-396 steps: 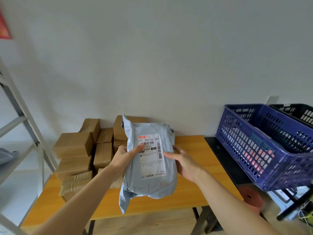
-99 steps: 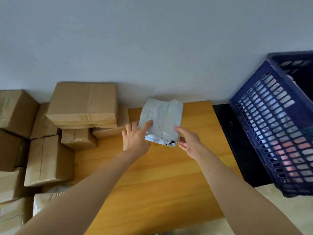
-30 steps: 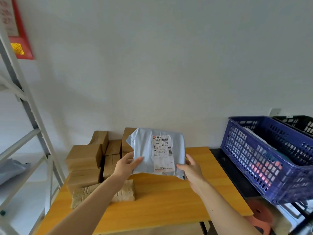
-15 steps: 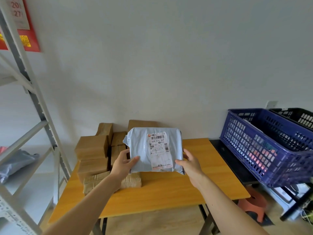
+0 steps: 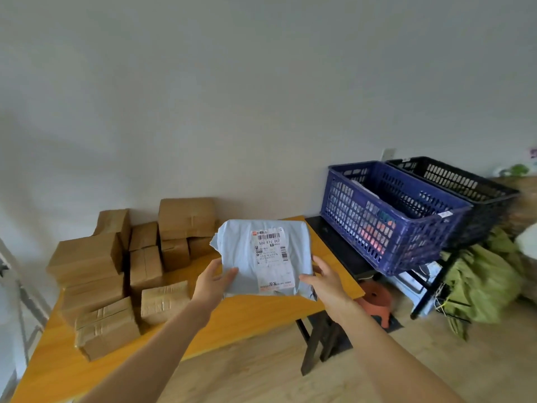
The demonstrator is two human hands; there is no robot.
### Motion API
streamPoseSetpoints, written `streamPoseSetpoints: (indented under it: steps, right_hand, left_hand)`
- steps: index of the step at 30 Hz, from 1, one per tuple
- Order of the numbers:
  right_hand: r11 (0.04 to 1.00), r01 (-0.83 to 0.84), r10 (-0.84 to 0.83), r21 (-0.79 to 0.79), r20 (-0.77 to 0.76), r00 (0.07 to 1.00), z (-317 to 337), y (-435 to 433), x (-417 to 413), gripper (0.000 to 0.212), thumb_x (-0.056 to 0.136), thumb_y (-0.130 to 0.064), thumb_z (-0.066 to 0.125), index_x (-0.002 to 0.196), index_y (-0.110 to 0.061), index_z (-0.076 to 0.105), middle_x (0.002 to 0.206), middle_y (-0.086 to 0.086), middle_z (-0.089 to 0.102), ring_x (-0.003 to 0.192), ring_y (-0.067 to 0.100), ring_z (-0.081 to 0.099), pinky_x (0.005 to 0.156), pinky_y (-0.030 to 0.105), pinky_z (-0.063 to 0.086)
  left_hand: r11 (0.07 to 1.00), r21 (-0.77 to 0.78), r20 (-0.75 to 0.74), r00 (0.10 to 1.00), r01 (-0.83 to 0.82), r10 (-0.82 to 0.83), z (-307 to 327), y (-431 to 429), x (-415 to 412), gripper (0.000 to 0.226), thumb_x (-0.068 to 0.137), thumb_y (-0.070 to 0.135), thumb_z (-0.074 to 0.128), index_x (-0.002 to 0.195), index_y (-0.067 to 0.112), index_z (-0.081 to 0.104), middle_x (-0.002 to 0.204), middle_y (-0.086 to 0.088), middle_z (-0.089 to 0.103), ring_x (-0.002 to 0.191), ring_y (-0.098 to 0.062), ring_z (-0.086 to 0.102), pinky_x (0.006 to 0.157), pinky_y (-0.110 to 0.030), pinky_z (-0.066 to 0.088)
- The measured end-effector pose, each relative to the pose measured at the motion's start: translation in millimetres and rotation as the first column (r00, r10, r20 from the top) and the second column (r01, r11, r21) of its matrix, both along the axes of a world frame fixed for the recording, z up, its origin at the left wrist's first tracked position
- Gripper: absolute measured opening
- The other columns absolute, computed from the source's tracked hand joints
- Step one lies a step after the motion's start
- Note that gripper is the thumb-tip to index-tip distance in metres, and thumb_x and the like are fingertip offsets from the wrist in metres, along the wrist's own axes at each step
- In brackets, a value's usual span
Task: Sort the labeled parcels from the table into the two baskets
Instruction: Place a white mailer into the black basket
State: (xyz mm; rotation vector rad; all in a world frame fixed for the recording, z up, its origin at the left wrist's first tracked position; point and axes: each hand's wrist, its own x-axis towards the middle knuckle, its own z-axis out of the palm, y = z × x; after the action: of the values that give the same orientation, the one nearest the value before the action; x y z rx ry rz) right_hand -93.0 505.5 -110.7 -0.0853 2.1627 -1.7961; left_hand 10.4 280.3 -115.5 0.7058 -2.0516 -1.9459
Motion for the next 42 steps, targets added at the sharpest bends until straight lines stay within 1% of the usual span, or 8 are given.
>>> streamPoseSetpoints:
  steps: [6,13,22,27,30,32,38,42]
  right_hand:
    - [0.994,0.095,-0.096,-0.043,-0.017,0.995,13,86,-26,0.053,0.088,-0.002,0.062,0.134,-0.026,0.05,0.109,-0.003,0.063,0.095,0.013,0.063,0.062,0.023,0.051]
    - [0.984,0.17,-0.174,-0.049,-0.086,0.981,22,214,-64,0.047,0.089,-0.004,0.061,0.124,-0.032,0.05,0.11,-0.004,0.062,0.092,0.009,0.062,0.059,0.017,0.05]
    - [0.974,0.217,-0.223,-0.068,-0.098,0.97,26,365,-120,0.059,0.086,0.004,0.058,0.14,-0.016,0.046,0.123,0.007,0.059,0.108,0.022,0.059,0.085,0.034,0.053]
    - [0.959,0.272,-0.28,-0.082,-0.112,0.953,36,430,-151,0.057,0.085,0.004,0.057,0.134,-0.022,0.049,0.11,-0.003,0.061,0.093,0.009,0.059,0.058,0.018,0.047]
    - [0.947,0.31,-0.319,-0.086,-0.12,0.94,37,464,-174,0.056,0.083,0.006,0.056,0.133,-0.019,0.051,0.114,0.003,0.062,0.092,0.015,0.06,0.049,0.013,0.046]
    - [0.94,0.334,-0.341,-0.069,-0.144,0.929,37,482,-193,0.056,0.082,0.006,0.057,0.133,-0.017,0.052,0.115,0.004,0.062,0.093,0.016,0.06,0.052,0.014,0.045]
    - [0.908,0.411,-0.419,-0.086,-0.163,0.893,37,533,-266,0.056,0.081,0.008,0.057,0.131,-0.018,0.052,0.121,0.007,0.061,0.104,0.022,0.058,0.069,0.023,0.047]
    - [0.899,0.432,-0.437,-0.067,-0.135,0.889,40,563,-325,0.058,0.081,0.005,0.061,0.132,-0.02,0.05,0.117,0.006,0.059,0.098,0.02,0.059,0.063,0.024,0.047]
  left_hand:
    - [0.994,-0.049,-0.002,0.995,0.097,-0.097,20,76,-52,0.028,0.092,0.033,0.063,0.118,0.03,0.052,0.109,-0.003,0.064,0.094,-0.022,0.064,0.061,-0.028,0.049]
    - [0.971,-0.137,-0.003,0.98,0.196,-0.198,34,200,-115,0.031,0.094,0.035,0.058,0.123,0.029,0.049,0.112,-0.002,0.059,0.098,-0.021,0.059,0.073,-0.032,0.049]
    - [0.959,-0.127,0.0,0.967,0.252,-0.254,48,350,-184,0.035,0.093,0.032,0.06,0.126,0.024,0.052,0.11,-0.004,0.061,0.098,-0.024,0.06,0.073,-0.033,0.051]
    - [0.951,-0.131,0.0,0.96,0.279,-0.282,58,415,-225,0.03,0.091,0.029,0.063,0.119,0.021,0.057,0.104,-0.002,0.063,0.09,-0.017,0.06,0.065,-0.025,0.051]
    - [0.942,-0.139,-0.004,0.951,0.305,-0.308,65,448,-257,0.031,0.088,0.028,0.068,0.116,0.021,0.058,0.105,-0.006,0.065,0.085,-0.016,0.061,0.065,-0.025,0.05]
    - [0.933,-0.143,-0.011,0.942,0.33,-0.335,70,465,-281,0.029,0.087,0.026,0.069,0.114,0.021,0.059,0.103,-0.008,0.066,0.086,-0.019,0.063,0.07,-0.029,0.052]
    - [0.912,-0.127,-0.055,0.915,0.391,-0.4,65,514,-369,0.016,0.088,0.021,0.069,0.103,0.025,0.065,0.099,-0.004,0.07,0.084,-0.017,0.065,0.057,-0.023,0.048]
    - [0.911,-0.113,-0.058,0.913,0.397,-0.404,59,543,-432,0.019,0.088,0.022,0.068,0.106,0.026,0.063,0.095,-0.002,0.069,0.083,-0.018,0.064,0.059,-0.025,0.049]
